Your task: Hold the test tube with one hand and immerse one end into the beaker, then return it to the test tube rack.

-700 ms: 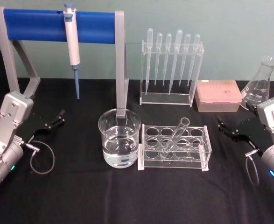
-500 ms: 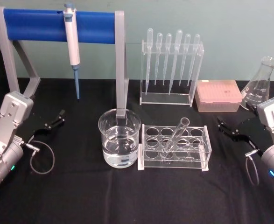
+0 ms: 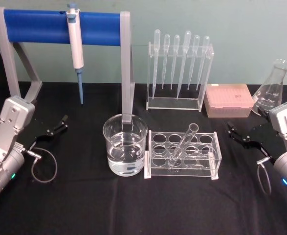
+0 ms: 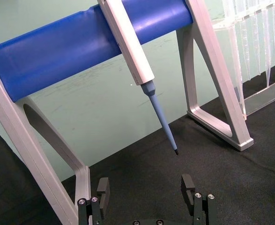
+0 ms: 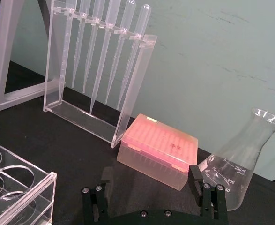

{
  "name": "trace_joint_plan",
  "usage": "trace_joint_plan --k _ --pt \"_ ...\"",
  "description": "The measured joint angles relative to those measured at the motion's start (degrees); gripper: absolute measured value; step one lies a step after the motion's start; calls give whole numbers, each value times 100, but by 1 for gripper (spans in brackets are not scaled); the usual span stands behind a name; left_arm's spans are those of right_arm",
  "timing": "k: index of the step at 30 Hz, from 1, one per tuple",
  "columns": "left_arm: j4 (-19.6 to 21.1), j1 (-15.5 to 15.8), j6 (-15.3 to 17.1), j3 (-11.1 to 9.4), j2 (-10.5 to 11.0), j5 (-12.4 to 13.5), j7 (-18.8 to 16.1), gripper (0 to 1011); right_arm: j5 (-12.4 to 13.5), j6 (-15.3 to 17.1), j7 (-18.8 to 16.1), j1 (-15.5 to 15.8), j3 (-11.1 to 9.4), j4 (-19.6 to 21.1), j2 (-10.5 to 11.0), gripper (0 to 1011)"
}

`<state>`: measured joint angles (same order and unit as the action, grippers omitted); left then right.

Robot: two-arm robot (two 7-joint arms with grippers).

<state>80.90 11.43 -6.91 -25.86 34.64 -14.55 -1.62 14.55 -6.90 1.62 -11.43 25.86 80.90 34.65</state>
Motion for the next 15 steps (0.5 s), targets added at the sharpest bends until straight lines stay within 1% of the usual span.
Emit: trace_joint_plan --k 15 --pt "0 0 0 0 0 0 0 1000 -1 0 -2 3 -5 2 -1 1010"
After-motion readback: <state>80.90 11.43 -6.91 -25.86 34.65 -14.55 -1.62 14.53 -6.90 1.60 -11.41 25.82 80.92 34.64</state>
